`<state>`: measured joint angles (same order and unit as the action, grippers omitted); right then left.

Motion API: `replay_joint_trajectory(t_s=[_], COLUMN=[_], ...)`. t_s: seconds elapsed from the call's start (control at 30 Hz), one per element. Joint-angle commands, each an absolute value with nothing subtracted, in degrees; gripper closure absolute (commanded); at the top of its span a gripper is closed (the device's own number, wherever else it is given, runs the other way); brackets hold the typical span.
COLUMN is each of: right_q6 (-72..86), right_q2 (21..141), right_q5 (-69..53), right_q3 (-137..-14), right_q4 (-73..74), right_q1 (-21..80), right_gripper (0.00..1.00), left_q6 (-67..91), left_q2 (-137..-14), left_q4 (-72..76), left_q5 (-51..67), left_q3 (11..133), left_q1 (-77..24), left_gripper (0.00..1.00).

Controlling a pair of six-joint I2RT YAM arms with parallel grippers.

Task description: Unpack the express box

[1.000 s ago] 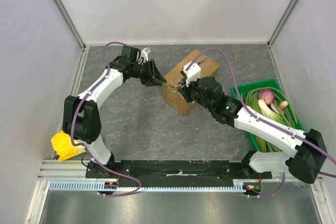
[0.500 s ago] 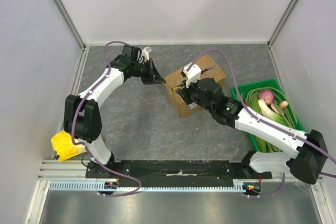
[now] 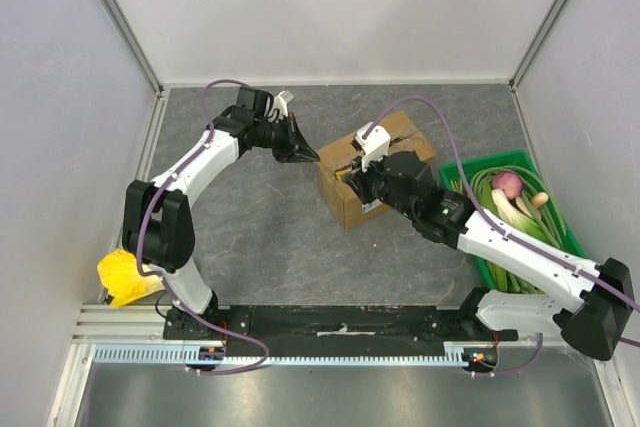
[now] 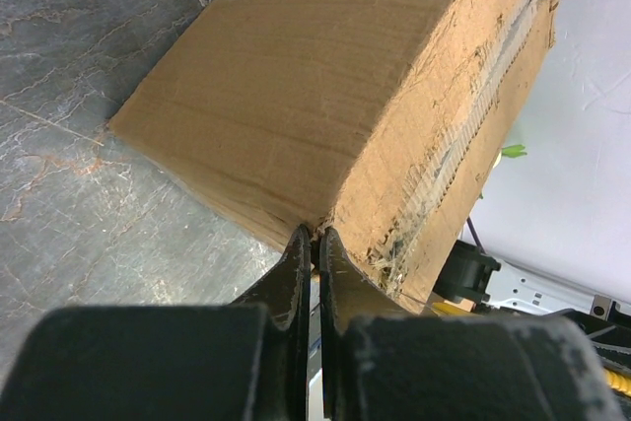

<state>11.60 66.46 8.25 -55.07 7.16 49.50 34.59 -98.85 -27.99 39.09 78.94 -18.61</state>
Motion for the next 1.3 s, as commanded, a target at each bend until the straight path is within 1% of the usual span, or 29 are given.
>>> replay_joint_trajectory(t_s=[0.0, 0.17, 0.33, 0.6, 0.8, 1.27], right_q6=[12.04, 12.74, 13.53, 14.41, 15.82, 17.93], right_q2=[65.3, 66.88, 70.04, 72.33, 71.98, 64.86], right_q5=[9.05, 12.39, 14.84, 14.85, 15.64, 12.75], right_q3=[-58.53, -61.43, -61.18, -60.56, -59.59, -58.01], right_q4=[11.87, 7.31, 4.66, 4.13, 6.59, 16.96], right_q1=[49.92, 49.92, 50.53, 51.42, 52.12, 52.91], right_gripper=[1.0, 1.0, 1.0, 1.0, 1.0, 1.0], left_q6=[34.1, 34.45, 34.63, 34.72, 34.89, 35.95], left_q2=[-99.76, -99.58, -99.58, -99.67, -99.58, -99.67], left_q4=[-28.83, -27.95, -27.86, -27.86, -27.77, -27.86], left_q5=[37.09, 37.97, 38.14, 38.06, 37.53, 35.6], left_q3=[80.24, 79.98, 79.98, 79.98, 79.89, 80.24], left_q1=[-18.46, -18.9, -19.25, -19.34, -19.34, -19.34], left_gripper=[0.98, 0.98, 0.98, 0.98, 0.98, 0.98])
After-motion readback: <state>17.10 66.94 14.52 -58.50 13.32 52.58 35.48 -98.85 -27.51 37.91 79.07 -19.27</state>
